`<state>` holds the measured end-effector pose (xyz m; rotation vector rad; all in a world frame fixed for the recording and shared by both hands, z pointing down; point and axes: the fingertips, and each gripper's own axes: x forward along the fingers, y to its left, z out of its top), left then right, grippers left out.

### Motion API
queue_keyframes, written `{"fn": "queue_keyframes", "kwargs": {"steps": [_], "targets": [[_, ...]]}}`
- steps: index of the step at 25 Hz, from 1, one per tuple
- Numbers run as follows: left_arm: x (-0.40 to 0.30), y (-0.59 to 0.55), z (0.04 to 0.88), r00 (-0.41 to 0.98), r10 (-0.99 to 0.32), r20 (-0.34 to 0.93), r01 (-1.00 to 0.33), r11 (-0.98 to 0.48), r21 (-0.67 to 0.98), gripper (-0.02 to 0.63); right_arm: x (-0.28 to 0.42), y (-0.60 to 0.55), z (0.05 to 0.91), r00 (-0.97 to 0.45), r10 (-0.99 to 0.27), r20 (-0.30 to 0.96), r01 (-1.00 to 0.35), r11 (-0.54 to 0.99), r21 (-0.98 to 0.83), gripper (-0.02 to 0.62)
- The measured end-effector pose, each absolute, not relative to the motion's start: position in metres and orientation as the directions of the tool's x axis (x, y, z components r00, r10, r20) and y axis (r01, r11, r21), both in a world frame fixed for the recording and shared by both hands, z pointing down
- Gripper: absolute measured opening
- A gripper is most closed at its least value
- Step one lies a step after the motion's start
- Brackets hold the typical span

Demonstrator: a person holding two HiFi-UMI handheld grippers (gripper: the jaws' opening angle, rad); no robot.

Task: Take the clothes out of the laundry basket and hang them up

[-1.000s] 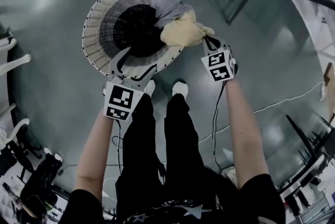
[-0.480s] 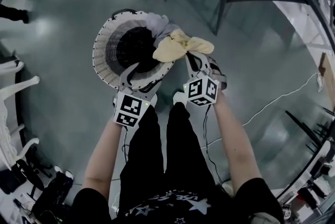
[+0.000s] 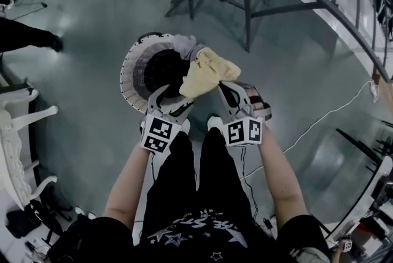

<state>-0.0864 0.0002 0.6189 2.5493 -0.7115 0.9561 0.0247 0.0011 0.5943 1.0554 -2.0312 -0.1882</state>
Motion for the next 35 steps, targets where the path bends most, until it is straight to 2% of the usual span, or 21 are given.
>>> {"fn": "queue_keyframes", "kwargs": {"steps": [7, 13, 23, 32, 35], "targets": [[-0.094, 0.0, 0.573, 0.661, -0.349, 0.664, -0.565, -0.814, 0.135, 0.373, 0.016, 0.025, 0.511, -0.367, -0.751, 0.549, -0.567, 0.649, 0.507, 0.017], [-0.112, -0.017, 0.55, 0.64, -0.39, 0.662, -0.598, -0.794, 0.111, 0.373, 0.01, 0.046, 0.451, -0.426, -0.716, 0.552, -0.45, 0.698, 0.558, 0.017], [-0.109, -0.038, 0.512, 0.637, -0.419, 0.647, -0.601, -0.796, 0.075, 0.371, 0.014, 0.067, 0.365, -0.444, -0.737, 0.51, -0.404, 0.672, 0.62, 0.017], [-0.07, -0.017, 0.501, 0.703, -0.282, 0.654, -0.503, -0.846, 0.177, 0.371, 0.01, 0.094, 0.306, -0.466, -0.756, 0.46, -0.398, 0.644, 0.654, 0.017], [-0.053, -0.013, 0.511, 0.728, -0.181, 0.661, -0.422, -0.878, 0.224, 0.371, 0.009, 0.106, 0.289, -0.484, -0.75, 0.451, -0.375, 0.644, 0.667, 0.017]]}}
